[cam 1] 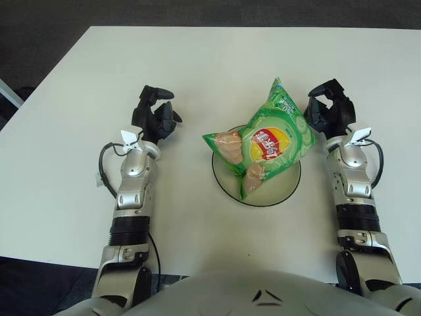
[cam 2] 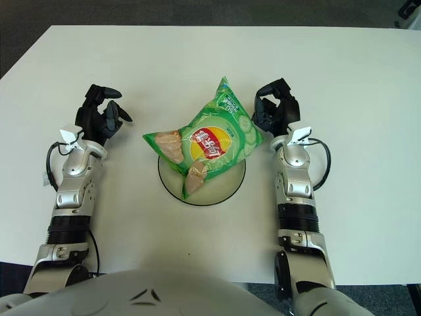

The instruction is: Put the snack into the plate.

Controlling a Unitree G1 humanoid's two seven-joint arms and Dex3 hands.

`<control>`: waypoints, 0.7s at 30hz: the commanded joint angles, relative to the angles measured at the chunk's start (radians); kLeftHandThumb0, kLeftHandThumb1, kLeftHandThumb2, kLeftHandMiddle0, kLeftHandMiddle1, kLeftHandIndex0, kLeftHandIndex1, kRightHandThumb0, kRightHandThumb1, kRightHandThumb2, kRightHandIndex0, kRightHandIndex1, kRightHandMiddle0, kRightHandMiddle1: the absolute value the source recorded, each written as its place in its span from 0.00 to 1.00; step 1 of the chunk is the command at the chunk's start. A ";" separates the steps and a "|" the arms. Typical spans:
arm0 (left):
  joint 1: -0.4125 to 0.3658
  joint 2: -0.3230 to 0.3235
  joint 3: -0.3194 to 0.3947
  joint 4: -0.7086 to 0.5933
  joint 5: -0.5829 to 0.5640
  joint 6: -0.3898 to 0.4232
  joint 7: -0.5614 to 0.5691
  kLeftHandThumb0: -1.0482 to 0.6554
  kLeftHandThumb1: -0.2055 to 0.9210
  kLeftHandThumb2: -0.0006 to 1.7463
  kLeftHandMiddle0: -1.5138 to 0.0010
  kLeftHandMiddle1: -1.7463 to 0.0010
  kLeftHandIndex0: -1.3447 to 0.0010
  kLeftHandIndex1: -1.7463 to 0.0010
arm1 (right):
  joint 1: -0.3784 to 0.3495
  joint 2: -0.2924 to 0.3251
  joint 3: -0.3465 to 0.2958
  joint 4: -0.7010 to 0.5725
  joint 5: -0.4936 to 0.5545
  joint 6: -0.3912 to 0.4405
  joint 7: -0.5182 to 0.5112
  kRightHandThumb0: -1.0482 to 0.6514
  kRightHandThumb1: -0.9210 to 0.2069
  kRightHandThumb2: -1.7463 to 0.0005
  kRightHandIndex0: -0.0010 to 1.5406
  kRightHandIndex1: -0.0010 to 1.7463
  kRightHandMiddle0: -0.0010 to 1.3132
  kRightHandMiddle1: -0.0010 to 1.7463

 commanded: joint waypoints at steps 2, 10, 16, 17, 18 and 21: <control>0.110 -0.046 -0.015 0.063 0.023 -0.023 0.022 0.39 0.83 0.45 0.49 0.00 0.76 0.00 | 0.148 0.131 -0.004 0.201 -0.036 -0.210 -0.074 0.39 0.21 0.52 0.57 1.00 0.26 1.00; 0.113 -0.043 -0.017 0.058 0.025 -0.024 0.025 0.39 0.82 0.45 0.49 0.00 0.76 0.00 | 0.072 0.144 -0.034 0.469 -0.064 -0.665 -0.097 0.40 0.12 0.60 0.58 1.00 0.22 1.00; 0.113 -0.042 -0.020 0.061 0.025 -0.029 0.026 0.39 0.82 0.45 0.49 0.00 0.75 0.00 | 0.051 0.132 -0.023 0.538 -0.044 -0.730 -0.060 0.41 0.06 0.65 0.57 1.00 0.19 1.00; 0.113 -0.042 -0.021 0.061 0.025 -0.029 0.026 0.39 0.82 0.45 0.49 0.00 0.75 0.00 | 0.048 0.130 -0.022 0.546 -0.043 -0.733 -0.058 0.41 0.05 0.66 0.56 1.00 0.19 1.00; 0.113 -0.041 -0.021 0.061 0.025 -0.030 0.026 0.39 0.82 0.45 0.49 0.00 0.75 0.00 | 0.047 0.128 -0.019 0.552 -0.043 -0.734 -0.056 0.41 0.05 0.67 0.56 1.00 0.18 1.00; 0.113 -0.041 -0.021 0.062 0.025 -0.031 0.026 0.39 0.82 0.45 0.49 0.00 0.75 0.00 | 0.044 0.124 -0.013 0.566 -0.046 -0.733 -0.053 0.41 0.04 0.68 0.55 1.00 0.18 1.00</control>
